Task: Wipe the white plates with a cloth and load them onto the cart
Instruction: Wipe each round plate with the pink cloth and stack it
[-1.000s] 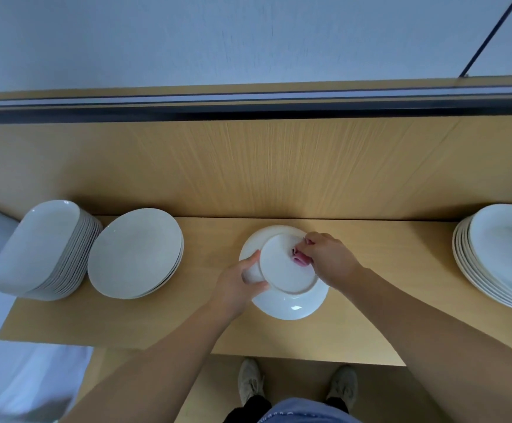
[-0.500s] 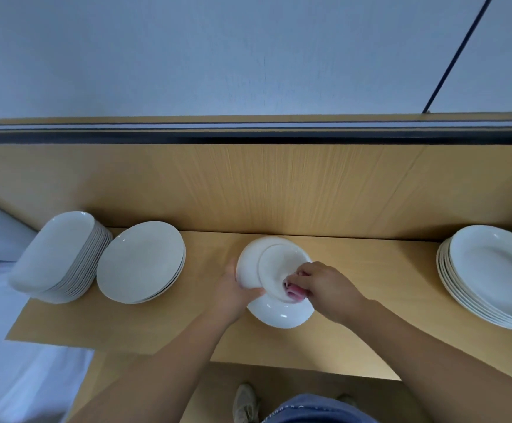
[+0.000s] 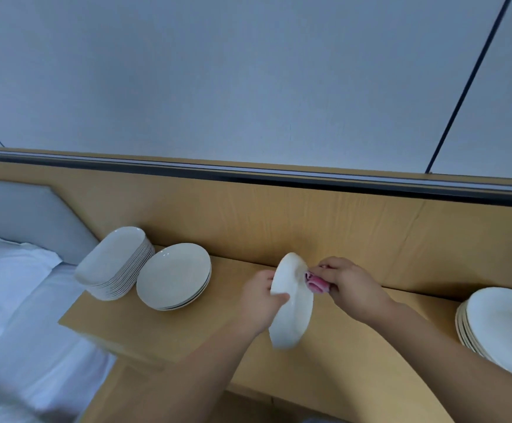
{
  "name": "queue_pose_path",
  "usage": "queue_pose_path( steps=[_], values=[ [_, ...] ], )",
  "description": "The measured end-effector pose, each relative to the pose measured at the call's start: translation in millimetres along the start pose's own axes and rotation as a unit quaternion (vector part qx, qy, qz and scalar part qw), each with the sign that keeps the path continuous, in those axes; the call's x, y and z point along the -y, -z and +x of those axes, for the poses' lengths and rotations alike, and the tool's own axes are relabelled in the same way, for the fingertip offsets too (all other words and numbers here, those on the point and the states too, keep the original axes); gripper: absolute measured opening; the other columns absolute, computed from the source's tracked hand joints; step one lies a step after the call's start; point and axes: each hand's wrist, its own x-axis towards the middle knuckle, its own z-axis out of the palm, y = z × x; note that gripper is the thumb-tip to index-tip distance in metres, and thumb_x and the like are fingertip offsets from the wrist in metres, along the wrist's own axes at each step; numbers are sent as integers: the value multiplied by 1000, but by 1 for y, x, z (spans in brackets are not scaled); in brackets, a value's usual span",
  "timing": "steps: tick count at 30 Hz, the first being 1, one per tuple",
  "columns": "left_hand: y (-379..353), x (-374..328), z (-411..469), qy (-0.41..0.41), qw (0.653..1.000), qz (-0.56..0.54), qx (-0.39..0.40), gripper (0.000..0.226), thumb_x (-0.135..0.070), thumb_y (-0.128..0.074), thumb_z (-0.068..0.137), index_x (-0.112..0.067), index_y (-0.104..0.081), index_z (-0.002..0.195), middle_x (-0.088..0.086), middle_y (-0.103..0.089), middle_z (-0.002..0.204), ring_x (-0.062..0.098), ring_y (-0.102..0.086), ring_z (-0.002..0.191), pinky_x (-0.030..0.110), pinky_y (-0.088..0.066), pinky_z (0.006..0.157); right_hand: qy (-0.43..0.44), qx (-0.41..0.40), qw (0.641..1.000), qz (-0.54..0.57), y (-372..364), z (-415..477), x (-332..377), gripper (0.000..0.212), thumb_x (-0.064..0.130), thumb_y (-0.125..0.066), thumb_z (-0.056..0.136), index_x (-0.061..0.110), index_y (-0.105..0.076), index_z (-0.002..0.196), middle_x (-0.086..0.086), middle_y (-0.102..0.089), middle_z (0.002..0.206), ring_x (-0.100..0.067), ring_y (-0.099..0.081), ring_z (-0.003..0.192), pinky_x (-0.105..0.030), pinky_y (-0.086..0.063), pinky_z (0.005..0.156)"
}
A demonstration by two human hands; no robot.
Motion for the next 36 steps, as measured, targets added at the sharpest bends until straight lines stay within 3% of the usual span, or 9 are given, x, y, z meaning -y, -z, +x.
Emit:
queue_pose_path(
  steps=[4, 6, 10, 15, 23, 26, 30, 36],
  values=[
    [23, -5, -3, -38, 985, 155, -63, 39, -27, -63, 83, -31, -54, 121, -16, -61, 109, 7, -56, 95, 25, -42, 74, 27, -20, 999, 14, 10, 9, 10, 44, -7, -59, 81, 22, -71, 111, 2, -64, 99, -14, -55, 87, -20, -41, 70],
    [42, -3, -6, -49, 975, 197, -95, 37, -26, -60, 86, -29, -54, 122, -15, -61, 108, 8, -54, 93, 24, -40, 75, 40, -20, 999, 20, 9, 13, 16, 47, -9, -60, 80, 22, -71, 113, 4, -64, 101, -11, -54, 86, -19, -41, 68],
    [80, 10, -11, -101, 946, 276, -141, 35, -26, -60, 90, -29, -56, 125, -13, -65, 111, 12, -59, 102, 30, -46, 86, 42, -18, 999, 24, -4, 19, 23, 51, -8, -59, 80, 24, -68, 118, 2, -64, 103, -18, -60, 89, -30, -52, 70],
    [118, 35, -12, -108, 919, 343, -165, 40, -25, -54, 95, -27, -50, 135, -9, -65, 120, 15, -60, 107, 28, -44, 88, 52, -7, 998, 21, -22, 32, 45, 49, -9, -60, 80, 22, -69, 117, 3, -64, 106, -16, -60, 93, -21, -45, 73],
    [159, 81, 3, -77, 896, 422, -119, 40, -19, -47, 98, -26, -47, 137, -5, -64, 122, 20, -60, 109, 31, -45, 87, 64, -1, 998, -3, -53, 61, 76, 52, -9, -63, 78, 21, -68, 120, 1, -65, 108, -21, -60, 98, -23, -45, 74],
    [172, 96, 13, -68, 898, 422, -100, 39, -14, -45, 97, -25, -48, 134, -4, -66, 117, 20, -61, 107, 29, -40, 77, 54, 4, 998, -7, -64, 70, 84, 50, -8, -63, 78, 21, -69, 118, 1, -65, 107, -22, -61, 96, -26, -48, 73],
    [181, 118, 29, -46, 904, 421, -64, 39, -7, -44, 92, -24, -50, 127, -2, -67, 105, 19, -63, 100, 35, -51, 80, 35, 8, 999, -7, -79, 79, 92, 51, -9, -63, 76, 22, -69, 117, 3, -65, 105, -19, -60, 95, -22, -44, 72],
    [186, 144, 46, -59, 889, 453, -15, 37, -15, -41, 96, -25, -46, 132, 0, -63, 112, 23, -59, 101, 30, -46, 76, 15, 25, 1000, 1, -102, 86, 102, 53, -10, -63, 74, 21, -69, 115, 3, -65, 102, -17, -60, 89, -22, -45, 69]
  ],
)
